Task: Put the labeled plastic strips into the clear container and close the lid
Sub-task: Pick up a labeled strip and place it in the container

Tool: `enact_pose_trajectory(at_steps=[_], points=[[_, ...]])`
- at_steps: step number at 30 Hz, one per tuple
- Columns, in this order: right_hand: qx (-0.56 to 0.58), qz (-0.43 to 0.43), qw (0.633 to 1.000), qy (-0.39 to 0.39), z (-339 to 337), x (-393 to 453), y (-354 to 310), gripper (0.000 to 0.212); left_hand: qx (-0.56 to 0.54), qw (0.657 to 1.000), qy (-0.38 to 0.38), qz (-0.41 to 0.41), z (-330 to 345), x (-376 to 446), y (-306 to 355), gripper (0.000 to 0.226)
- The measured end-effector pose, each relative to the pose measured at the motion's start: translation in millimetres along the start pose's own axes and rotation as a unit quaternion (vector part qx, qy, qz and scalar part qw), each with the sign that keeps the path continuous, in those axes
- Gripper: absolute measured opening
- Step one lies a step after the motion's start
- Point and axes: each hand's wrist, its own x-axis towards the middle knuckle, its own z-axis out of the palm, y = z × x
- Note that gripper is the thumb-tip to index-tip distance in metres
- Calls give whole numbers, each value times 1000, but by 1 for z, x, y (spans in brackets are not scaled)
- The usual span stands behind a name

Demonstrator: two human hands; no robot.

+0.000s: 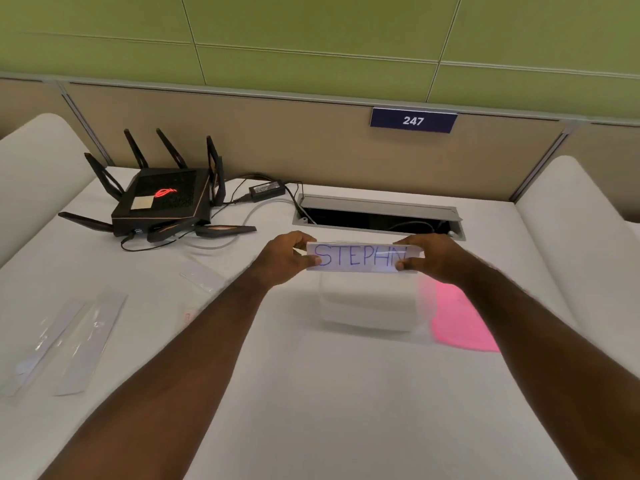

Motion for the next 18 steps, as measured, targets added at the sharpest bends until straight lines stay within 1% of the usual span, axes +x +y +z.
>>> enact_pose_trajectory(at_steps=[2, 3, 6, 8, 11, 15, 16, 18], points=[[9, 56, 998, 12, -13, -32, 54, 39, 62, 996, -57, 38, 52, 19, 30, 40], [2, 61, 998, 9, -7, -34, 62, 41, 85, 993, -64, 47, 54, 20, 29, 40], [-26, 92, 995, 17, 3, -38, 67, 47, 144, 985, -61, 70, 62, 22, 23, 41], [-104, 96, 989, 31, 12, -37, 64, 51, 212, 972, -53, 86, 64, 22, 16, 43], [-199, 103, 974, 32, 26, -41, 64, 56, 313, 943, -51, 99, 73, 20, 17, 46], [-237, 90, 965, 59, 40, -42, 64, 55, 416, 901, -48, 113, 83, 18, 17, 48], [-253, 86, 962, 55, 44, -41, 64, 54, 443, 887, -48, 120, 86, 18, 19, 48], [-291, 81, 952, 37, 49, -40, 63, 53, 506, 849, -52, 139, 92, 19, 24, 49]])
